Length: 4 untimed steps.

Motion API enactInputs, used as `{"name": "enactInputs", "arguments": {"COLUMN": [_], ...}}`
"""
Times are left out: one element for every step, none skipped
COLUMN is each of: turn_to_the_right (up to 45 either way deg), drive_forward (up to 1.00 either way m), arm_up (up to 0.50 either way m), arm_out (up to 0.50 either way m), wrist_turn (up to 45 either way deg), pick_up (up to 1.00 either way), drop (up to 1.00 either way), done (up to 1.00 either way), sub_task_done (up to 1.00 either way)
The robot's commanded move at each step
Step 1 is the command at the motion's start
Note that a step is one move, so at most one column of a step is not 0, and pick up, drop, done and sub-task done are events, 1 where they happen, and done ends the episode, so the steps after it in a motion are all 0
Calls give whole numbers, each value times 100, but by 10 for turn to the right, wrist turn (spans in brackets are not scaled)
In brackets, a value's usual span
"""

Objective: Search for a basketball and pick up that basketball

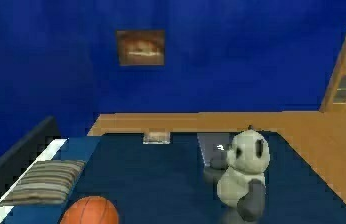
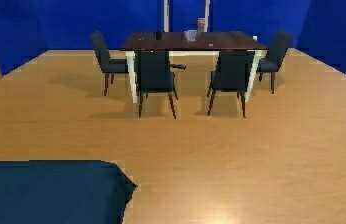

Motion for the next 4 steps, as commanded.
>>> {"name": "enactInputs", "arguments": {"turn_to_the_right": [-450, -450, -270, 0], "drive_forward": [0, 0, 0, 0], "arm_up": [0, 0, 0, 50], "arm_out": [0, 0, 0, 0], "wrist_turn": [0, 0, 0, 0], "pick_up": [0, 0, 0, 0], "drop": [0, 0, 0, 0], "done": [0, 0, 0, 0], "sub_task_done": [0, 0, 0, 0]}}
